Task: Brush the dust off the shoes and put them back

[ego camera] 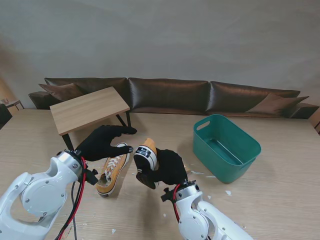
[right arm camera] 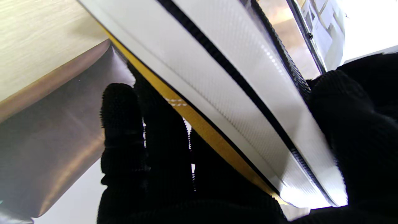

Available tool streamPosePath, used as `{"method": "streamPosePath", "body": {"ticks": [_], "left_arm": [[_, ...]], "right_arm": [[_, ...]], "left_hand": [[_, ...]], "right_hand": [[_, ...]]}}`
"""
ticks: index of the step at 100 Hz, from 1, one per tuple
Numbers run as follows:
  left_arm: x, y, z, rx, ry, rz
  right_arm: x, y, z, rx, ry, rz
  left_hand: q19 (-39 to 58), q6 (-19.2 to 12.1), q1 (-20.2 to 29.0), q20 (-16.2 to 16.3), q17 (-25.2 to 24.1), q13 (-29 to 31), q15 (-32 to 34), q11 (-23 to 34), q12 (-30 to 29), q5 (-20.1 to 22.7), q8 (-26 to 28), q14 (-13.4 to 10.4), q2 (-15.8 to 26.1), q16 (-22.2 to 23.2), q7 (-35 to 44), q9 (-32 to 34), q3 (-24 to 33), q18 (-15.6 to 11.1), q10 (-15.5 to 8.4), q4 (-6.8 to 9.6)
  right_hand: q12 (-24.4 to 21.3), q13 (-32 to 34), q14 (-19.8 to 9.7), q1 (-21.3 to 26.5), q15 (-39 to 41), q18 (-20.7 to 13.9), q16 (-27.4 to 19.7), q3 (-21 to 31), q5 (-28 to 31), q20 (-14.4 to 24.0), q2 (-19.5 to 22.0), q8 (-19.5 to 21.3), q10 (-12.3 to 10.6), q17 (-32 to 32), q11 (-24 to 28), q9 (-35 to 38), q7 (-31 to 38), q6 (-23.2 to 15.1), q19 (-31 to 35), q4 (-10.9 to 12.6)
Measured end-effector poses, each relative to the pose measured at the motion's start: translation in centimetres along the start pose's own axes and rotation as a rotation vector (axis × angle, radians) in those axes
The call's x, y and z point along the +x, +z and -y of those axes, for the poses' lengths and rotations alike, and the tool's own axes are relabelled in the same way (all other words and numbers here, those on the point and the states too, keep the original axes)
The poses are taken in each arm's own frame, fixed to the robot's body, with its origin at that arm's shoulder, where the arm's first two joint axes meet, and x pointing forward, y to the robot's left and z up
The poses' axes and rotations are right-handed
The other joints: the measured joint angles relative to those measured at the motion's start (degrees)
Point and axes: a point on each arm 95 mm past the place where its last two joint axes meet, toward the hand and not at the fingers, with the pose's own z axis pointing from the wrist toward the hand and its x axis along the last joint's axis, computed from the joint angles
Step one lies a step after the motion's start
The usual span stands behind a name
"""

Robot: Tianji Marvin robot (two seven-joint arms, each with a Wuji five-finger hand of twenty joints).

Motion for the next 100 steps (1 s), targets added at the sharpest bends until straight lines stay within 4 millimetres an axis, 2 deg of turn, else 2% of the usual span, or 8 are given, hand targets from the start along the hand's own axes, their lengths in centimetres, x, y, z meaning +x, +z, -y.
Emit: {"method": "streamPosePath", "body": {"ticks": [17, 35, 46, 53, 57, 62, 72, 100], "left_arm": [[-0.8, -1.7, -0.7, 0.005, -0.010, 0.048], [-1.6, -2.3, -2.6, -0.082, -0.080, 0.112], [-2.2, -1.7, -4.5, -0.126, -0.131, 0.118], [-2.6, -1.1, -5.5, -0.151, -0.154, 0.120], [-2.8, -0.8, -5.8, -0.161, -0.161, 0.120], [-2.9, -0.4, -6.1, -0.170, -0.164, 0.118], [-3.0, 0.5, -6.7, -0.182, -0.187, 0.107], [-2.3, 2.3, -7.6, -0.153, -0.264, 0.067]], "right_arm": [[-0.1, 0.4, -0.6, 0.006, 0.026, 0.038], [0.3, 1.0, -1.7, -0.014, 0.048, 0.055], [0.8, 1.4, -2.5, -0.034, 0.072, 0.054], [1.2, 1.7, -3.0, -0.048, 0.079, 0.049], [1.4, 1.8, -3.3, -0.056, 0.086, 0.047], [1.6, 1.9, -3.6, -0.068, 0.100, 0.048], [2.0, 2.1, -4.4, -0.089, 0.129, 0.048], [2.8, 2.3, -5.0, -0.132, 0.250, 0.066]], "left_hand": [[-2.4, -2.6, 0.0, 0.0, -0.8, -1.8, -1.3, 0.1, -0.3, -1.7, -1.3, 0.0, 0.0, -0.5, -1.0, -1.2, -0.6, 0.0, 0.0, 0.00], [-10.2, -4.6, -1.8, 1.3, -2.9, -6.9, -4.8, -1.7, -2.4, -7.3, -5.9, -0.3, -0.1, -1.3, -5.3, -7.0, -2.2, -0.2, -0.9, 0.01], [-15.2, -4.8, -6.2, 3.1, -3.0, -7.5, -6.1, -1.5, -2.9, -10.6, -9.9, -0.6, -2.7, -1.5, -6.7, -9.4, 0.7, -1.4, -1.3, -0.13], [-18.0, -4.8, -9.4, 4.0, -3.0, -9.6, -7.0, -2.3, -3.0, -12.1, -11.4, -1.7, -5.3, -2.0, -7.2, -10.8, 4.9, -1.8, -1.4, -0.18], [-19.7, -4.8, -10.8, 4.6, -2.9, -8.7, -7.1, -1.7, -3.0, -12.9, -12.2, -1.1, -6.2, -2.0, -7.3, -11.6, 7.4, -1.8, -1.5, -0.03], [-21.8, -4.8, -12.6, 5.3, -2.8, -9.0, -7.1, -1.7, -3.0, -13.6, -13.0, -1.4, -7.8, -2.0, -7.6, -12.4, 10.6, -1.9, -1.5, -1.76], [-25.9, -5.4, -14.9, 6.0, -2.1, -10.1, -7.8, -1.7, -3.2, -14.5, -14.2, -1.7, -9.8, -2.6, -8.5, -12.5, 14.3, -2.2, -1.6, -1.91], [-27.7, -6.1, -16.0, 6.8, -1.8, -10.4, -7.8, -1.8, -3.7, -17.3, -15.2, -1.9, -9.8, -2.7, -9.4, -13.8, 15.6, -2.2, -2.0, -1.91]], "right_hand": [[0.4, 0.0, 0.0, 0.5, 0.0, 0.0, 0.1, 0.0, 0.2, 0.0, 0.0, 0.2, 0.6, 0.0, 0.0, 0.0, 0.0, 0.9, 0.0, 0.0], [0.5, 0.5, 0.1, 0.6, 0.0, 0.1, 0.7, 0.0, 0.6, 0.0, 0.0, 0.5, 1.1, 0.0, 0.0, 0.6, 0.0, 1.5, 0.0, 0.0], [0.5, 0.5, 0.2, 0.6, 0.0, 0.2, 0.7, 0.0, 0.6, 0.0, 0.0, 0.5, 1.1, 0.0, 0.0, 0.6, 0.0, 1.5, 0.0, 0.0], [0.5, 0.5, 0.2, 0.6, 0.0, 0.2, 0.7, 0.0, 0.6, 0.0, 0.0, 0.5, 1.1, 0.0, 0.0, 0.6, 0.0, 1.5, 0.0, 0.0], [0.5, 0.5, 0.2, 0.6, 0.0, 0.2, 0.7, 0.0, 0.6, 0.0, 0.0, 0.6, 1.1, 0.0, 0.0, 0.6, 0.0, 1.5, 0.0, 0.0], [0.6, 0.5, 0.2, 0.6, 0.0, 0.2, 0.7, 0.0, 0.6, 0.0, 0.0, 0.6, 1.1, 0.0, 0.0, 0.6, 0.0, 1.5, 0.0, 0.0], [0.7, 0.5, 0.2, 0.7, 0.0, 0.3, 0.7, 0.0, 0.6, 0.0, 0.0, 0.6, 1.1, 0.0, 0.0, 0.6, 0.0, 1.6, 0.0, 0.0], [1.2, 0.5, 0.7, 1.2, 0.0, 1.2, 1.1, 0.0, 0.6, 0.1, 0.0, 0.7, 1.7, 0.0, 0.0, 0.6, 0.0, 2.2, 0.0, 0.0]]}}
